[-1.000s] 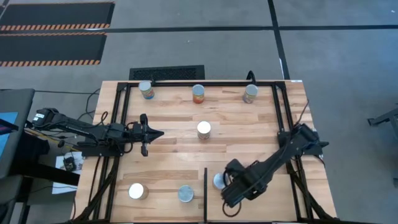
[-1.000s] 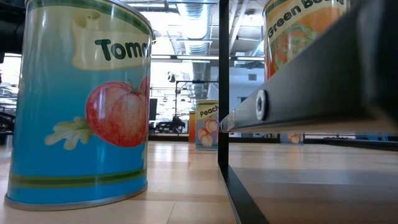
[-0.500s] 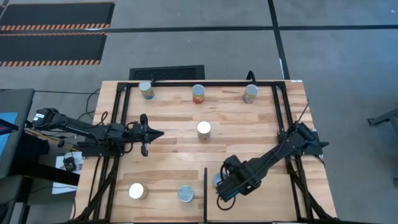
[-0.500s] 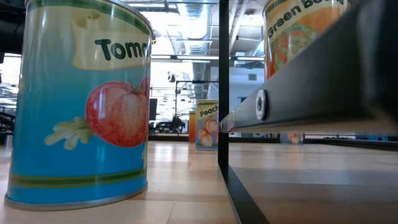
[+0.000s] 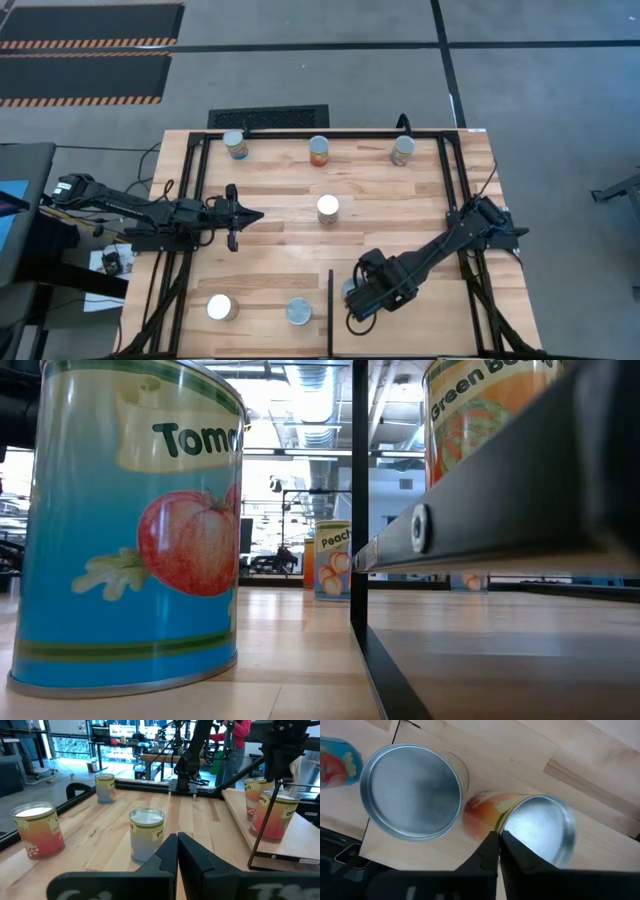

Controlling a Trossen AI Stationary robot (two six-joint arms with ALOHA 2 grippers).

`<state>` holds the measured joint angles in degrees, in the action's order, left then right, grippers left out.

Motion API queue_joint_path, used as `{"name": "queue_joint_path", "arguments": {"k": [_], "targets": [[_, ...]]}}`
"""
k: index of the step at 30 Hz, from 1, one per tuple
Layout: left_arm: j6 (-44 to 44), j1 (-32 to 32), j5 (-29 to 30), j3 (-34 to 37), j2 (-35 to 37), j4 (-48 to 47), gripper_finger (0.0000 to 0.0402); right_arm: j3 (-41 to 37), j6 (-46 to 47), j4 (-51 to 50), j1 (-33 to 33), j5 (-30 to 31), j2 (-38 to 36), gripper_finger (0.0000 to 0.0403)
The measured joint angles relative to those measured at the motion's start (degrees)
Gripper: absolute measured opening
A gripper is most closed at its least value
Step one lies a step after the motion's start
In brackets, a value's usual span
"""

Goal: Pick and place cans onto a shelf
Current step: Put the bottom canned corn on the shelf, then put the top canned tomatoes on the shelf

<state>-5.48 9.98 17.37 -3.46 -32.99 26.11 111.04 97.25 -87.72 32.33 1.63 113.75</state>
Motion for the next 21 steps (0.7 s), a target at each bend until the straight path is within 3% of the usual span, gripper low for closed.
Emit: {"name": "queue_joint_path", "arguments": {"k": [7, 14, 18, 21], "targets": [[-0.39, 0.00, -0.02, 0.00, -0.02, 0.00, 0.0000, 0.00, -0.22, 1.75, -0.62, -0.15, -0.02, 0.0080], [-0.39, 0.00, -0.02, 0.00, -0.02, -0.28, 0.0000, -0.04, -4.04, 1.62, -0.63, -1.11, -0.50, 0.0097], [-0.53, 0.00, -0.02, 0.00, -0.02, -0.96, 0.0000, -0.02, -9.84, 0.24, -0.13, -1.63, -2.67, 0.0075], [-1.25, 0.00, -0.02, 0.00, 0.00, -1.63, 0.0000, -0.02, -17.52, -1.14, 1.54, -0.14, -3.28, 0.0027]]}}
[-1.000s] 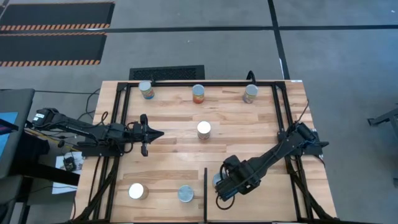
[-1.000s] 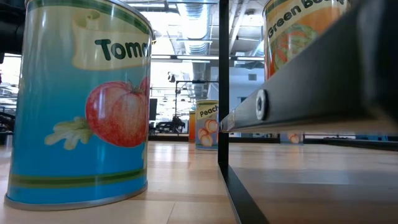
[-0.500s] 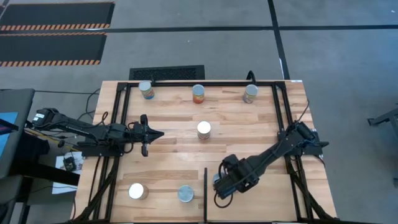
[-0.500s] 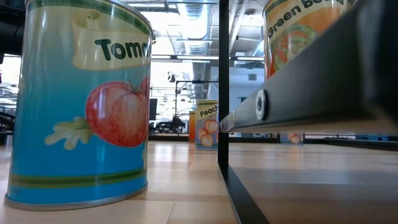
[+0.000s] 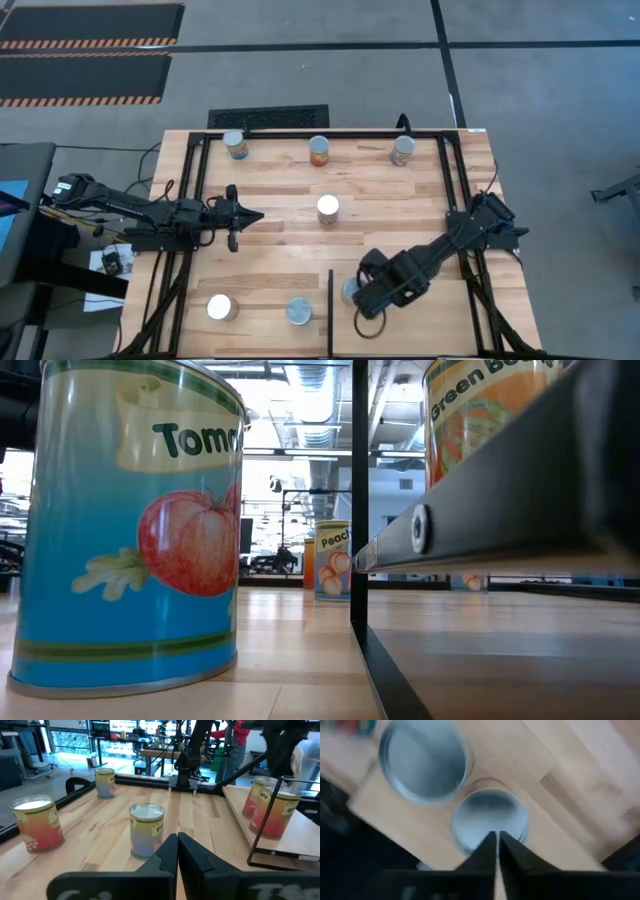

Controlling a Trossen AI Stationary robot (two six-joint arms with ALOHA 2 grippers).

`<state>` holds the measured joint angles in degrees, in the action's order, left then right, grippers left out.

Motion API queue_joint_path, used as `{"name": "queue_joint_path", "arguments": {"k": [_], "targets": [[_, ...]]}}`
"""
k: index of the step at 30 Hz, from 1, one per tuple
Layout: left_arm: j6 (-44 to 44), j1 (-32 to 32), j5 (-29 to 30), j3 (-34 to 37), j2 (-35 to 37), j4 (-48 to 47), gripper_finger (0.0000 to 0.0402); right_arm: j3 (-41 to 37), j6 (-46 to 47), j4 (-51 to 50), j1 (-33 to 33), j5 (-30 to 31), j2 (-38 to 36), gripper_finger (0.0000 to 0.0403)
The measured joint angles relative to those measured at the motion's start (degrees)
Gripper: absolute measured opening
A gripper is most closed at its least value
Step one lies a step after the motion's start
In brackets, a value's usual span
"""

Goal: Pick and place cans onto a shelf
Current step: Put the top canned tomatoes on the shelf

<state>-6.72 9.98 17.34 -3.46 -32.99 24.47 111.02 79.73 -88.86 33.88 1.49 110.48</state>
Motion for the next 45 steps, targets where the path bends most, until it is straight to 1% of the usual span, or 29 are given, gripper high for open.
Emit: {"name": "queue_joint_path", "arguments": {"k": [1, 2, 5, 7, 10, 13, 18, 20, 23, 26, 29, 32, 34, 36, 38, 40, 42, 45], "targets": [[-0.04, 0.02, -0.01, 0.00, -0.02, -0.33, 0.0000, 0.00, -2.23, 0.35, 0.86, 1.67, -0.06, 0.0015], [-0.06, 0.02, -0.02, 0.00, -0.02, -0.52, 0.0000, 0.00, -3.55, 0.88, 1.61, 3.28, -0.06, 0.0011], [-0.10, 0.02, -0.01, 0.00, -0.01, -0.61, 0.0000, 0.00, -5.86, 2.20, 3.18, 5.21, -0.21, 0.0013], [-0.26, 0.02, -0.20, 0.01, -0.02, -0.62, 0.0000, -0.03, -7.51, 2.27, 4.01, 6.15, -0.22, 0.0009], [-0.65, 0.02, -0.50, 0.02, 0.00, -0.64, 0.0000, -1.67, -7.81, 1.72, 4.72, 6.09, -0.31, 0.0005], [-0.65, 0.02, -0.50, 0.02, 0.00, -0.66, 0.0000, -4.30, -6.34, -1.08, 5.91, 5.70, -0.90, 0.0005], [-0.65, 0.02, -0.50, 0.02, 0.00, -0.68, 0.0000, -9.60, -5.86, -0.92, 6.17, 5.40, -4.17, 0.0004], [-0.65, 0.02, -0.50, 0.01, -0.02, -0.66, 0.0000, -10.92, -5.73, -0.62, 6.04, 7.78, -6.46, 0.0004], [-0.65, 0.02, -0.50, 0.00, -0.02, -0.68, 0.0000, -13.44, -6.21, 1.47, 6.11, 14.48, -10.49, 0.0003], [-0.65, 0.02, -0.57, 0.01, -0.01, -0.68, 0.0000, -19.07, -9.32, 8.79, 6.14, 21.61, -15.27, 0.0003], [-0.65, 0.02, -0.59, 0.02, -0.02, -0.68, 0.0000, -27.86, -13.72, 18.76, 6.05, 27.43, -21.10, 0.0002], [-0.65, 0.02, -0.61, 0.00, 0.00, -0.68, 0.0000, -37.94, -21.96, 32.70, 4.70, 33.02, -26.80, 0.0001], [-0.65, 0.02, -0.61, 0.02, 0.00, -0.66, 0.0000, -44.34, -29.34, 42.80, 2.79, 34.42, -30.40, 0.0001], [-0.64, 0.02, -0.61, 0.01, -0.02, -0.64, 0.0000, -50.15, -37.78, 53.59, -0.30, 34.26, -33.38, 0.0001], [-0.61, 0.02, -0.62, 0.02, -0.01, -0.65, 0.0000, -55.05, -45.80, 63.08, -3.83, 32.09, -35.25, 0.0000], [-0.61, 0.02, -0.65, 0.02, -0.01, -0.67, 0.0000, -58.92, -53.19, 71.74, -7.95, 27.67, -36.46, 0.0001], [-0.56, 0.02, -1.09, 0.00, 0.00, -0.66, 0.0000, -61.13, -59.16, 78.56, -11.94, 22.93, -36.84, 0.0002], [-0.46, 0.02, -1.14, 0.02, 0.00, -0.66, 0.0000, -62.66, -65.91, 84.43, -17.73, 15.79, -36.08, 0.0005]]}}
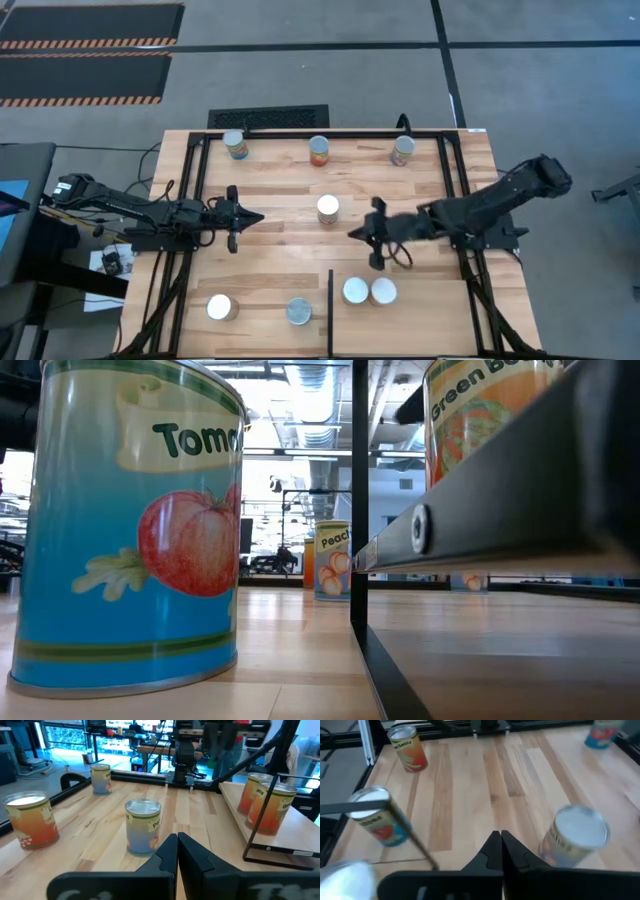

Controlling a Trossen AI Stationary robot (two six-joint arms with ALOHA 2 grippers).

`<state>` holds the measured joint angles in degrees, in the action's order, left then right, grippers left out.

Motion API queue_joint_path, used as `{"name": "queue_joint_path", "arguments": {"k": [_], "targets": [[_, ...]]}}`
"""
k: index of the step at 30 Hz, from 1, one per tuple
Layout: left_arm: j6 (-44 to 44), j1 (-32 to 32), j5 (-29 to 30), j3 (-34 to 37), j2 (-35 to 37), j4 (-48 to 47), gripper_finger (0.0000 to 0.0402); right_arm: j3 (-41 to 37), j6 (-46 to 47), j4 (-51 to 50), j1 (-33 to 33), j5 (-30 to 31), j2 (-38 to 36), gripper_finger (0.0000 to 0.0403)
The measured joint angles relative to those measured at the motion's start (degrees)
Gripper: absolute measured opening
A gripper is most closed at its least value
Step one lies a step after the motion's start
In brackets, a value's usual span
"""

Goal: Pick and place cans onto a shelf
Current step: Put the top canned tomatoes on the shelf

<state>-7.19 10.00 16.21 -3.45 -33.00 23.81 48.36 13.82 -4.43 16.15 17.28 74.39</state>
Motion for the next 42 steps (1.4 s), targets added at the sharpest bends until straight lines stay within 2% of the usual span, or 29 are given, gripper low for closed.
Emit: {"name": "queue_joint_path", "arguments": {"k": [6, 13, 17, 20, 23, 27, 30, 32, 34, 36, 38, 42], "targets": [[0.01, -0.02, 0.00, 0.00, -0.01, 0.02, 0.0000, 0.12, -8.11, 5.83, -8.07, -8.93, 4.92, 0.0024], [-0.45, -0.02, -2.96, 0.00, 0.00, -0.15, 0.0000, 4.05, -13.09, 3.08, -11.78, -12.22, 12.13, 0.0084], [-0.41, 0.07, -4.32, 0.00, -0.02, -0.54, 0.0000, 9.43, -17.19, -1.31, -11.17, -13.04, 15.08, 0.0124], [0.02, -0.02, -3.10, -0.08, -0.02, -0.65, 0.0000, 13.54, -20.86, -5.67, -11.31, -13.04, 15.98, 0.0143], [0.13, -0.82, 1.27, -2.05, -0.02, -3.93, 0.0000, 15.83, -23.34, -8.35, -11.52, -12.83, 16.00, 0.0136], [-0.74, -4.21, 2.22, -6.22, -0.02, -13.71, 0.0000, 16.41, -26.31, -8.76, -11.42, -12.83, 15.46, 0.0071], [-0.22, -7.91, 2.27, -9.09, 0.00, -20.33, 0.0000, 16.52, -26.99, -9.32, -11.75, -12.87, 15.13, 0.0015], [0.40, -11.72, 2.23, -11.36, -0.02, -26.08, 0.0000, 16.37, -26.95, -11.44, -12.30, -12.83, 14.91, 0.0014], [0.97, -16.32, 1.80, -14.25, -0.02, -32.53, 0.0000, 15.35, -26.91, -9.29, -12.97, -12.79, 14.82, 0.0018], [2.26, -21.91, 0.64, -17.58, -0.05, -39.22, 0.0000, 13.04, -27.09, -5.10, -13.46, -13.48, 14.79, 0.0014], [3.53, -28.14, -0.66, -21.13, -0.92, -45.26, 0.0000, 9.95, -27.43, 0.92, -14.19, -16.92, 14.38, 0.0007], [7.47, -40.27, -9.01, -27.58, -4.24, -50.73, 0.0000, 4.00, -27.46, 16.19, -15.47, -21.53, 13.05, 0.0009]]}}
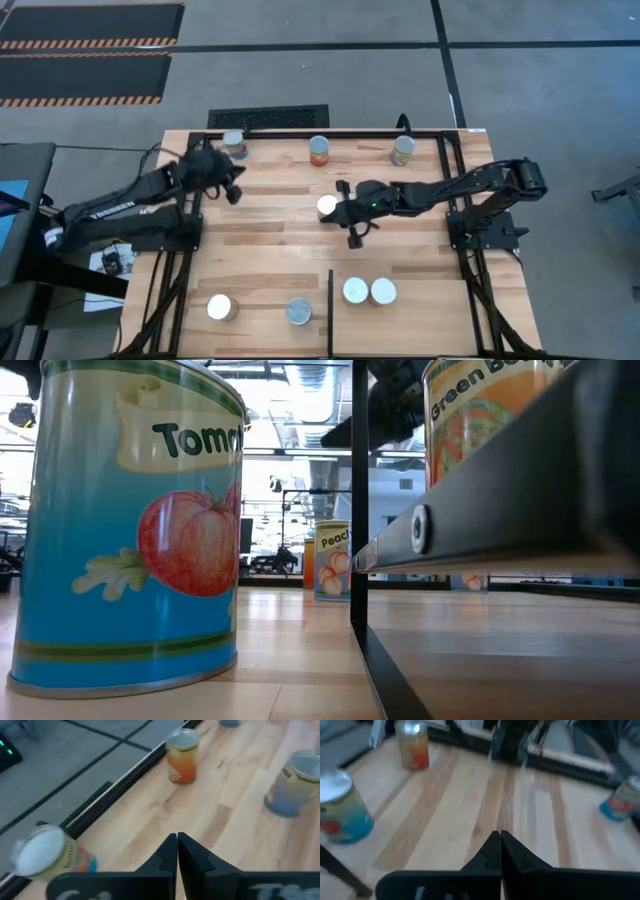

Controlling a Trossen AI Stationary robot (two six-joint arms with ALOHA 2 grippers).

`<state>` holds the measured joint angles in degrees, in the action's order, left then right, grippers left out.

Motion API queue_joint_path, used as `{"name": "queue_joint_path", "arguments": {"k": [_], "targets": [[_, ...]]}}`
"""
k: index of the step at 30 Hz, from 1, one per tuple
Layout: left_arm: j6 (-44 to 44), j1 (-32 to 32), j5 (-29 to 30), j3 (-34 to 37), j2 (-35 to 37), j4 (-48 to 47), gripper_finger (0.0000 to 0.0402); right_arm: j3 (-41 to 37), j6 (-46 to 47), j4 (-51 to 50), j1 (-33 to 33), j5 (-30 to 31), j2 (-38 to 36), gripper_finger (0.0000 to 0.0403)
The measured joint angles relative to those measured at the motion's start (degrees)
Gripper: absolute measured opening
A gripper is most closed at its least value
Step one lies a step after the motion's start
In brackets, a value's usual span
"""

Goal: Pick and place cans onto a shelf
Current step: Put the top canned tomatoes on the shelf

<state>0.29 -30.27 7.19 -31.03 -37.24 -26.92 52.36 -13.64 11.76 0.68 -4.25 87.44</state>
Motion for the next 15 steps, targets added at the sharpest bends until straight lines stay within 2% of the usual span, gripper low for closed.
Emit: {"name": "queue_joint_path", "arguments": {"k": [3, 7, 11, 15], "targets": [[2.02, -7.62, -3.84, -4.34, -5.61, -2.87, 0.0000, -3.00, -0.26, 6.84, -0.77, -2.57, -1.20, 0.0006], [7.49, -14.96, -5.11, -9.70, -15.31, -7.37, 0.0000, -6.98, -0.36, 14.61, -1.92, -6.00, -4.15, 0.0005], [12.06, -18.84, -4.30, -14.52, -24.44, -10.74, 0.0008, -10.85, -0.37, 19.72, -2.74, -6.62, -6.73, 0.0006], [16.08, -20.15, -0.55, -18.01, -30.31, -10.88, 0.0037, -13.53, -0.37, 22.03, -2.67, -6.61, -9.04, 0.0004]]}}
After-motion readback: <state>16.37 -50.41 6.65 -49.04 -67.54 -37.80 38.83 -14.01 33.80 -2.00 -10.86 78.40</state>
